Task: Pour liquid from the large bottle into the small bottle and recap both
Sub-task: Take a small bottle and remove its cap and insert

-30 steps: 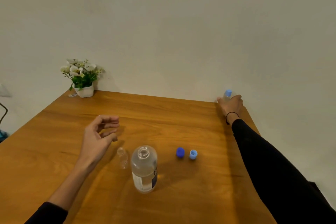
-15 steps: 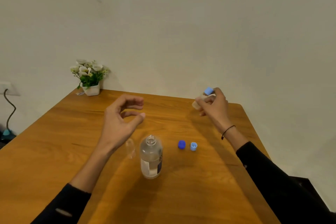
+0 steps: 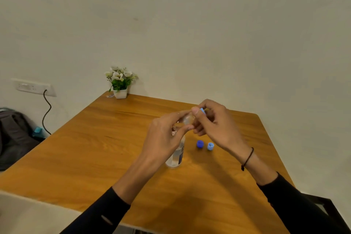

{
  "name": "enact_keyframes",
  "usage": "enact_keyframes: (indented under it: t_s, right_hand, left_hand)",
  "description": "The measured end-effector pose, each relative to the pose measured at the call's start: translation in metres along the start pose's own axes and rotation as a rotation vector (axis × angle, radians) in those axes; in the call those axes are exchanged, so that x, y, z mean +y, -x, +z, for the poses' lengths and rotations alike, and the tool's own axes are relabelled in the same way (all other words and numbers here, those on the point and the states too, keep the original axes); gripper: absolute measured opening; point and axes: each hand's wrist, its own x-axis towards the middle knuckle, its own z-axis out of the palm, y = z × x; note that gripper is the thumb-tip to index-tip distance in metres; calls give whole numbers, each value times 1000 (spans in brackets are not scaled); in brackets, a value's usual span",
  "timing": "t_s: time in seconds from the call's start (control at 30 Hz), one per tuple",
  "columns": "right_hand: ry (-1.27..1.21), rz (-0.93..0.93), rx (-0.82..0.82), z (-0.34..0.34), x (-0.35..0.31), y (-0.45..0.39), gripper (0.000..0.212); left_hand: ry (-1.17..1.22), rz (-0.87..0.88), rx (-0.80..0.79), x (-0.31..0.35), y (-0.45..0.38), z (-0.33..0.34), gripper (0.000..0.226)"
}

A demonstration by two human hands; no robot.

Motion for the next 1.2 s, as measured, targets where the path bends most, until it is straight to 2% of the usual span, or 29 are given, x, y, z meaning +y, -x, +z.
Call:
enact_keyframes:
  t_s: [0.07,0.17,0.27,0.43,0.47,0.53,0.57,0.6,0.67,0.7,0.8,0.83,0.9,0.93,0.97,1.07,1.13,1.17,1.2]
  right_hand:
    - [184,-74,-3,-5,-3,-1,27]
    - [364,-179,-22,-3,-6,-2,28]
    - [390,-244,-60,-3,-6,1,26]
    - [407,-343,-243,-19,-2,5,11]
    - [390,-353,-298,-21,-2,6,17]
    - [268,-300,-379,-25,-4,9,51]
    - [199,-237,-348,-26,-6,11,62]
    - [184,-187,-275,-25,-7,12,63]
    - [346,-178,-110,-23,-11,9,49]
    - [442,-195,-78,-22,-12,7,43]
    - [510,-265,-144,-24,-6,3,18]
    - [483,-284,-216,-28,-5,3,20]
    - [421,-260,-378,-33,-6,5,56]
    - [425,-220,-389,-32,-6,7,70]
    - [439,-182,-356,-29,-7,8,74]
    - [575,-181,-197,-20,-7,5,55]
    - [591,-265,-192,-18,-6,4,35]
    - [550,-301,-229,-19,-6,4,33]
    - [510,-285,-287,-21,-7,4,47]
  left_hand:
    - [-2,-5,-20,-2,5,-1,43]
    - [25,-39,-40,-7,7,-3,41]
    - [52,-82,-85,-10,6,-7,44]
    - [235,-165,-296,-17,10,-12,39]
    - [243,-177,-294,-18,11,-12,40]
    - [265,-210,-247,-20,13,-10,40]
    - [277,-221,-223,-21,14,-10,38]
    - [283,-223,-206,-21,15,-9,36]
    - [271,-211,-189,-21,16,-7,37]
    - [263,-205,-187,-20,17,-7,38]
    - [277,-204,-184,-20,18,-6,43]
    - [292,-217,-178,-21,19,-7,42]
    - [295,-237,-177,-24,20,-8,37]
    - [290,-237,-180,-24,20,-8,35]
    - [290,-234,-183,-24,20,-8,35]
    - [299,-220,-185,-20,20,-6,43]
    - [312,-215,-186,-18,20,-4,44]
    - [321,-215,-184,-19,21,-4,41]
    - [327,-212,-180,-19,21,-4,39]
